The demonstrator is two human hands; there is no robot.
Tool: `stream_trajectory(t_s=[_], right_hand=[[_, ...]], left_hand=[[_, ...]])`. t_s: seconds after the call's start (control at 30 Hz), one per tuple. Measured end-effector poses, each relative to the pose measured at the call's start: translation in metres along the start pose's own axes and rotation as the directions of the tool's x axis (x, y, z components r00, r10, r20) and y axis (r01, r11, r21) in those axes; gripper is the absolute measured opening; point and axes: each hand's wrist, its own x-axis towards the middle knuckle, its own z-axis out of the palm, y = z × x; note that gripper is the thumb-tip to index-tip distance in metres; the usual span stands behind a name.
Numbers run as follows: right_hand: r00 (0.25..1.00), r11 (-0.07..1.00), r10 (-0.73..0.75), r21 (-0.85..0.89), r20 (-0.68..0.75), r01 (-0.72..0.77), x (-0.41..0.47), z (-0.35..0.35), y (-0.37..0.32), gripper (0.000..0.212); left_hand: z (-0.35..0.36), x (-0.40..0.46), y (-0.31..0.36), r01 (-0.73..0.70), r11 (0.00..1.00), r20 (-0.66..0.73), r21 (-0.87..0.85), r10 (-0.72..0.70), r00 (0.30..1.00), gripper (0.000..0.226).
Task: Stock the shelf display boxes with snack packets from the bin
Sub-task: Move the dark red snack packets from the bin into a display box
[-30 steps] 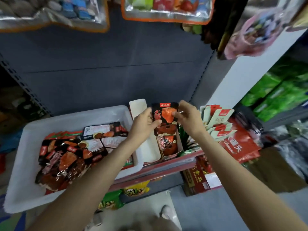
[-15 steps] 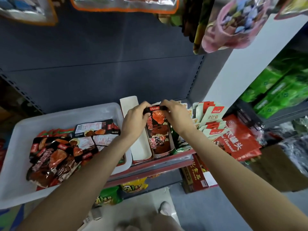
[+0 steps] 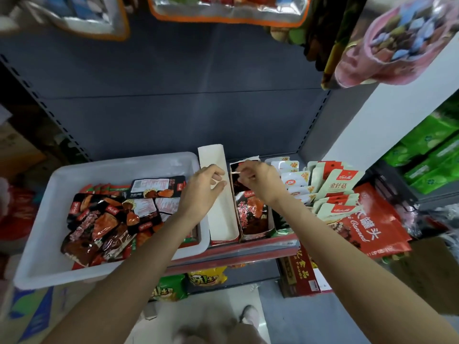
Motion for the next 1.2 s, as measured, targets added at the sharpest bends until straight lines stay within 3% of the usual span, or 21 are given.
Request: stream_trajectory(t_s=[0.1, 0.23, 0.47, 0.6, 0.67, 0.73, 0.83, 0.97, 1.03, 1.1, 1.2], right_hand=[[0.999, 0.993, -0.025, 0.12, 0.037, 0.02, 0.001, 0.019, -0.021, 0.021], [0.991, 0.992, -0.1, 0.088, 0.093, 0.092, 0.011, 0.056, -0.047, 0.028], [0.954, 0.996, -0.006, -0.087, 0.3, 0.034, 0.043, 0.125, -0.087, 0.058], [0.911, 0.951, 0.086, -0.305, 0.403, 0.044, 0.067, 0.161, -0.088, 0.072], [0.885, 0.954, 0.126, -0.301, 0.449, 0.016, 0.075, 0.174, -0.088, 0.078], [0.88, 0.949, 0.157, -0.315, 0.448, -0.009, 0.078, 0.185, -0.088, 0.072], [0.932, 0.895, 0.099, -0.441, 0.349, 0.07, 0.076, 0.186, -0.09, 0.043], [0.957, 0.846, -0.082, -0.487, 0.278, 0.214, 0.064, 0.161, -0.1, 0.027], [0.974, 0.902, -0.16, -0.378, 0.158, 0.209, 0.059, 0.148, -0.1, 0.023], [0.99, 0.986, -0.134, -0.091, 0.047, 0.138, 0.053, 0.131, -0.096, 0.021], [0.995, 0.935, -0.024, 0.35, -0.094, 0.056, 0.042, 0.1, -0.085, 0.011]], left_hand=[[-0.019, -0.007, -0.024, 0.054, 0.997, -0.07, 0.053, -0.05, 0.996, 0.015], [-0.041, -0.015, -0.075, 0.173, 0.965, -0.078, 0.196, -0.161, 0.984, 0.023], [-0.071, -0.005, -0.143, 0.243, 0.88, 0.203, 0.409, -0.347, 0.915, 0.077], [-0.078, 0.003, -0.156, 0.197, 0.862, 0.293, 0.466, -0.361, 0.886, 0.087], [-0.079, 0.005, -0.163, 0.182, 0.842, 0.309, 0.509, -0.376, 0.874, 0.089], [-0.079, 0.004, -0.169, 0.163, 0.815, 0.307, 0.556, -0.384, 0.871, 0.09], [-0.078, 0.001, -0.175, 0.164, 0.808, 0.249, 0.565, -0.357, 0.9, 0.085], [-0.08, -0.003, -0.173, 0.152, 0.826, 0.061, 0.543, -0.22, 0.974, 0.041], [-0.084, -0.005, -0.164, 0.147, 0.863, -0.069, 0.483, -0.13, 0.989, 0.024], [-0.089, -0.008, -0.151, 0.13, 0.913, -0.139, 0.387, -0.081, 0.987, 0.019], [-0.088, -0.016, -0.124, 0.107, 0.965, -0.089, 0.239, -0.088, 0.992, 0.018]])
